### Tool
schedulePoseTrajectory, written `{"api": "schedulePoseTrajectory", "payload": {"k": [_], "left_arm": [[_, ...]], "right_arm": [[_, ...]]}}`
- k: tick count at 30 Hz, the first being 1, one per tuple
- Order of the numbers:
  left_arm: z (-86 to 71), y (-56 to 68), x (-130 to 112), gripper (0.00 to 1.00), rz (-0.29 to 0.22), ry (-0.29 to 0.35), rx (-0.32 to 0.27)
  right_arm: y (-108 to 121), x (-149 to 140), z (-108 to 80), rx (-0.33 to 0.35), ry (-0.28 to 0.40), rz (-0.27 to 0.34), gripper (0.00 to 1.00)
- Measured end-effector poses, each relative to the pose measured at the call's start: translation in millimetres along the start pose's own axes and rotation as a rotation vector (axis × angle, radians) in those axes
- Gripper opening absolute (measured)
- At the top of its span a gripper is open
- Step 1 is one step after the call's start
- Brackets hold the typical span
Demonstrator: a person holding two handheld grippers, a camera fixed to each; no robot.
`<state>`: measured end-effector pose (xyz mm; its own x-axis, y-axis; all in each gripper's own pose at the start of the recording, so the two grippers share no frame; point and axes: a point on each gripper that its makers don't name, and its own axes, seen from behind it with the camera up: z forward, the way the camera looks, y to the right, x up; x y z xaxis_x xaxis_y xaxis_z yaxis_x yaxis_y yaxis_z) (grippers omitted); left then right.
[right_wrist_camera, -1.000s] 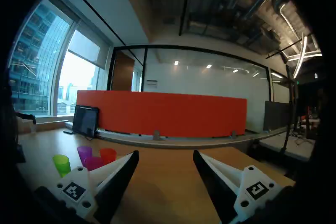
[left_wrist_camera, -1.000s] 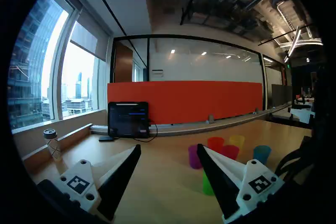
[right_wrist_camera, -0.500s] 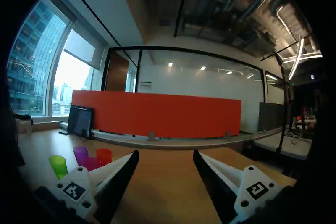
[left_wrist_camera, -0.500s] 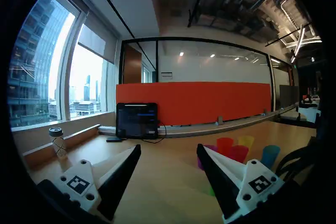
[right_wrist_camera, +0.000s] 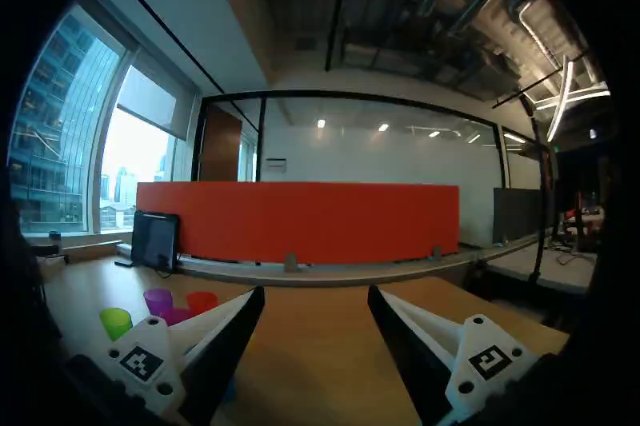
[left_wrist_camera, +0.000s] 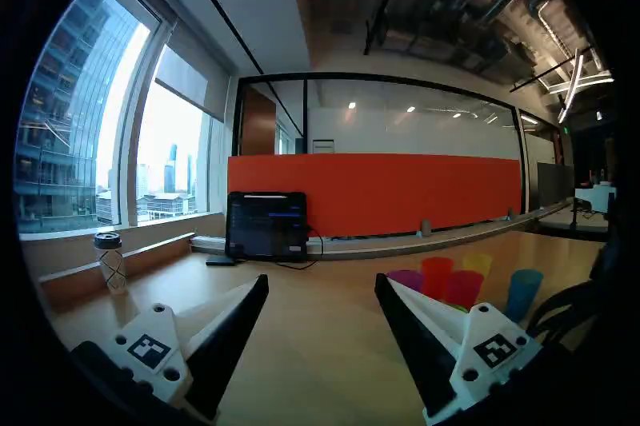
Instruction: Pour water
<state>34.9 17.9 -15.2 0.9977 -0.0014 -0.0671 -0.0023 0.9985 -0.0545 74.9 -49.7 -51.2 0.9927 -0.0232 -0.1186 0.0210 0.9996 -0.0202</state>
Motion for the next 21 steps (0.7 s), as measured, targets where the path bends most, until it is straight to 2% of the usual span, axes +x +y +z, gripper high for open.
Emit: {"api": "schedulePoseTrajectory", "payload": {"k": [6,9,15,21], "left_arm": [[1.3,-5.7,-15,0.99,0.007,-0.016,0.009],[2.4,-8.3,-21,0.99,-0.010,-0.025,0.009],[3.4,-11.8,-23,0.99,-0.030,-0.025,0.006],[4.6,-13.3,-26,0.99,-0.028,-0.027,0.010]], "right_arm": [[-5,1,-0.4,0.004,-0.006,-0.013,1.00],[-7,2,-0.6,0.005,-0.006,-0.014,1.00],[-10,3,-0.1,0.008,-0.006,-0.018,1.00],[-12,2,0.7,0.010,-0.008,-0.025,1.00]]}}
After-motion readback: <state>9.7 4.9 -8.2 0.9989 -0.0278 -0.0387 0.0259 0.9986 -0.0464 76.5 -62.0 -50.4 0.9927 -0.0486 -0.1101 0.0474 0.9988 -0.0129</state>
